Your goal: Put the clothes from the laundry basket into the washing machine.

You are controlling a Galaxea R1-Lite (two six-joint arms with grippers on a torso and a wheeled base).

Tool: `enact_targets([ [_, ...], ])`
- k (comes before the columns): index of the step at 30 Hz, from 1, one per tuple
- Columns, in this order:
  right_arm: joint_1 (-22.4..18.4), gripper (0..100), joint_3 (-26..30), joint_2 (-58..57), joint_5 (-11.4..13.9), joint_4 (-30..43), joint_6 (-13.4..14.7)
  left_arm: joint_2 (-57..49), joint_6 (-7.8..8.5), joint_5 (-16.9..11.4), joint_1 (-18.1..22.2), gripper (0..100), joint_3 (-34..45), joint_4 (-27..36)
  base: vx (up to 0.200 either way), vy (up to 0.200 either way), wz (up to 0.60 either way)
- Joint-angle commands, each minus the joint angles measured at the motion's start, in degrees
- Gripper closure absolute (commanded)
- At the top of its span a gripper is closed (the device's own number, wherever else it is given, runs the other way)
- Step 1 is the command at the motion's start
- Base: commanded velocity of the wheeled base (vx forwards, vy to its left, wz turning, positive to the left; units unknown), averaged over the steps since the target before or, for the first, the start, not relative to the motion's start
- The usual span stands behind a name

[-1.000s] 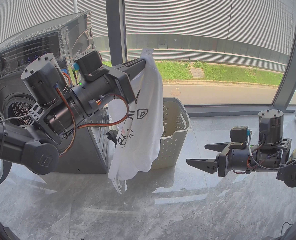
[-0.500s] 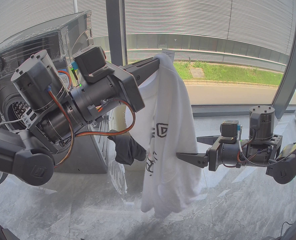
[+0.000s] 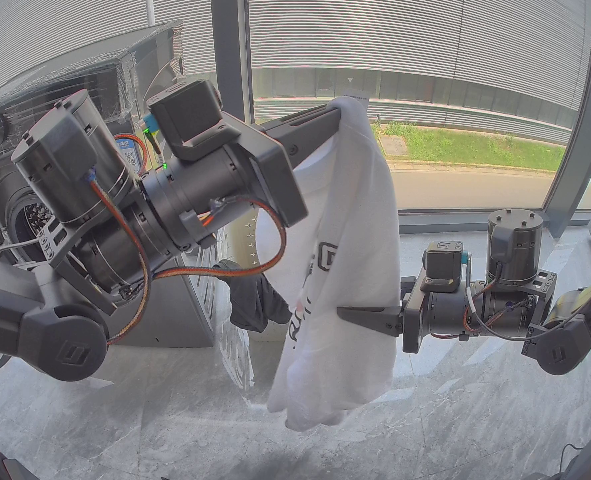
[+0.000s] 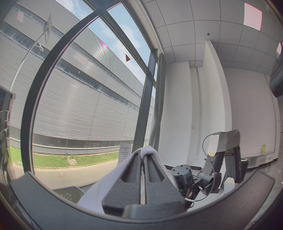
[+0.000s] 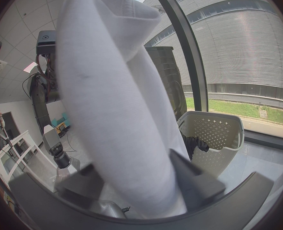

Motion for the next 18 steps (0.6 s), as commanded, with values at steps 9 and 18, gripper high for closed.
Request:
enact_targets([
  [9,0.15,100,1.37,-1.86,-0.14,-0.04,-0.08,0.13,0.05,0.10,1.45,100,-0.17,0.01,0.000,0.000,0.00],
  [18,-0.02,100,1.81,-6.17,-0.05,-0.04,0.10,1.45,0.14,0.01,6.90,100,2.29,0.27,0.000,0.000,0.00],
])
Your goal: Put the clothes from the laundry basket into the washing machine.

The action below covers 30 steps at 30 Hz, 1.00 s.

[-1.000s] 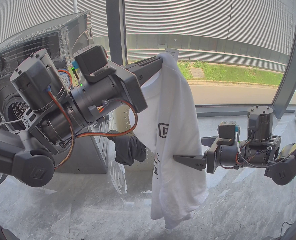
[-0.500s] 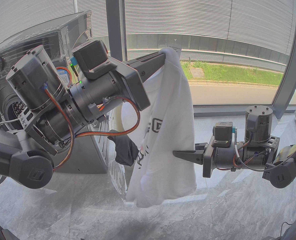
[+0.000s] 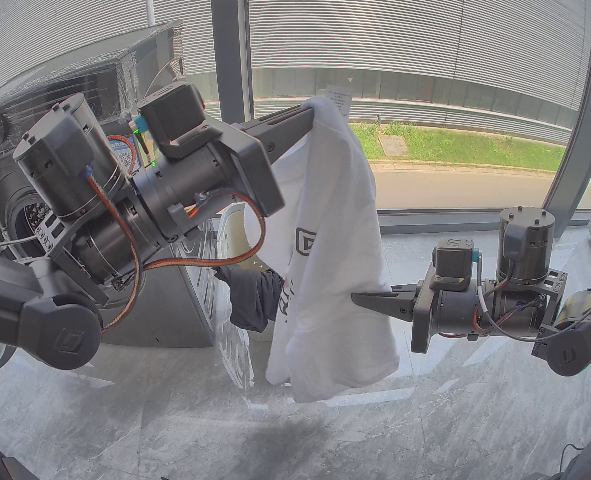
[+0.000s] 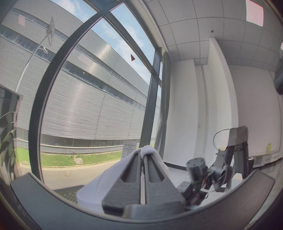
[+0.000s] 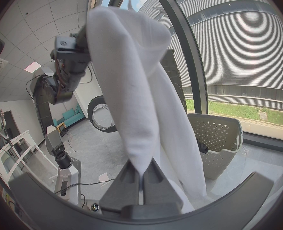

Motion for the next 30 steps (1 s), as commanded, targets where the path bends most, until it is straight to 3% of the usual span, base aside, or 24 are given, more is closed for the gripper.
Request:
enact_targets([
  [1,-0.18,100,1.03,-5.22,0.36,-0.03,0.17,1.90,0.34,-0.12,5.46,100,2.77,-0.44,0.000,0.000,0.00],
  [5,-0.01,100,3.23,-10.49,1.23,-0.03,0.17,2.51,0.51,-0.20,8.27,100,5.31,-0.70,0.000,0.000,0.00],
  [9,0.08,100,5.34,-14.18,3.78,-0.03,0.00,3.04,0.60,-0.29,9.59,100,6.55,-1.05,0.000,0.000,0.00],
  [15,-0.71,100,4.90,-16.03,3.43,-0.03,0.26,3.13,0.60,-0.56,11.26,100,8.48,-3.51,0.000,0.000,0.00],
  [24,-5.72,100,1.03,-16.12,2.82,-0.03,0.26,0.75,0.51,-0.91,11.35,100,20.08,-8.70,0.000,0.000,0.00],
  [27,-5.81,100,0.94,-16.12,2.90,-0.03,0.26,0.75,0.51,-2.84,11.35,100,21.40,-10.11,0.000,0.000,0.00],
  [28,-5.81,100,0.94,-16.12,2.99,-0.03,0.26,0.75,0.51,-3.11,11.35,0,21.40,-10.19,0.000,0.000,0.00],
  [30,-5.63,100,0.77,-16.20,3.26,-0.03,0.26,0.75,0.51,-3.72,11.35,0,21.40,-10.19,0.000,0.000,0.00],
])
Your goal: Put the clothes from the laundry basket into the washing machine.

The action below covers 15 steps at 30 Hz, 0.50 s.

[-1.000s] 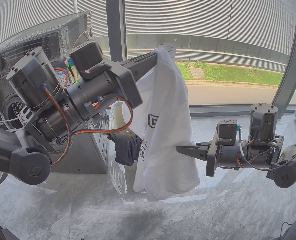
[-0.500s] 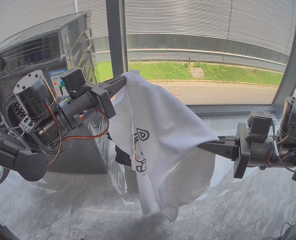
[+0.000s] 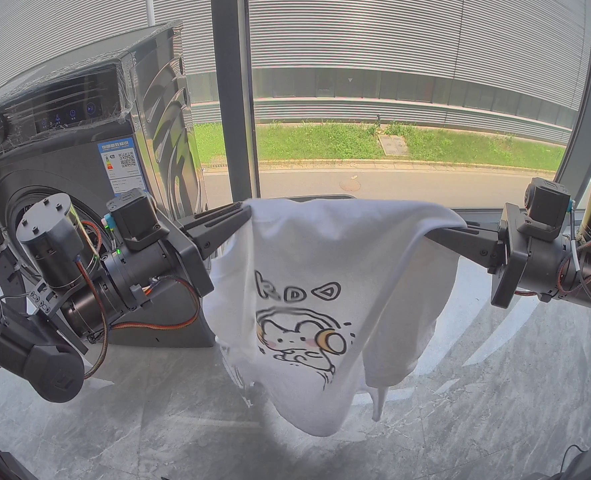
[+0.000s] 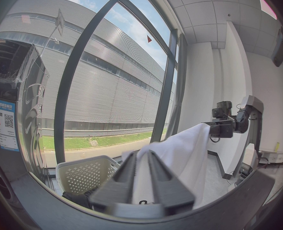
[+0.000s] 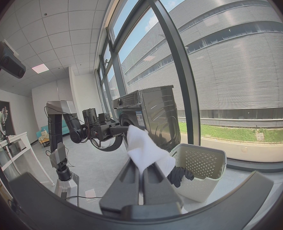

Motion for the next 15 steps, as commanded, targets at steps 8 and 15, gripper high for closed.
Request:
enact_targets([
  [8,0.94,100,-1.20,-2.62,4.84,-0.03,0.04,0.83,0.14,-7.11,-0.11,0,7.22,-5.51,0.000,0.000,0.00],
  [15,1.03,100,-1.29,-3.94,7.83,-0.03,-0.13,5.66,9.02,-24.24,0.68,0,18.56,-13.16,0.000,0.000,0.00],
])
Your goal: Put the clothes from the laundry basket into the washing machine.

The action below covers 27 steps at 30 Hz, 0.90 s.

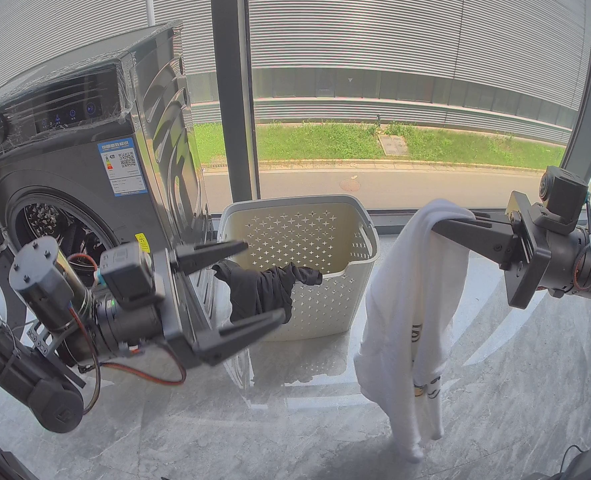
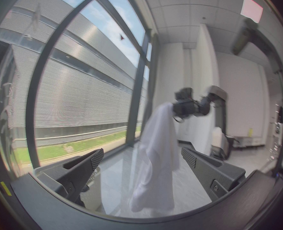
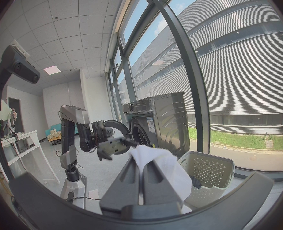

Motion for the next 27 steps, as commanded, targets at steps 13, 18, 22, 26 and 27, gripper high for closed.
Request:
enact_targets([
  [13,0.36,100,-3.87,-3.75,3.94,-0.03,-0.12,11.71,10.15,-12.63,-2.08,0,9.42,1.63,0.000,0.000,0.00],
  [18,2.29,100,-9.85,-2.52,3.24,-0.03,0.32,14.78,10.50,-11.84,-4.46,0,9.33,1.90,0.000,0.000,0.00],
  [22,3.79,100,-11.34,-2.52,3.15,-0.03,0.32,16.72,10.33,-9.03,-2.61,0,8.72,1.90,0.000,0.000,0.00],
  [26,3.88,100,-11.43,-2.52,3.15,-0.03,0.32,17.33,10.33,-8.85,-1.82,0,8.01,2.07,0.000,0.000,0.00],
  [27,3.88,100,-11.43,-2.52,3.15,-0.03,0.32,17.33,10.33,-8.85,-1.82,0,7.92,2.16,0.000,0.000,0.00],
])
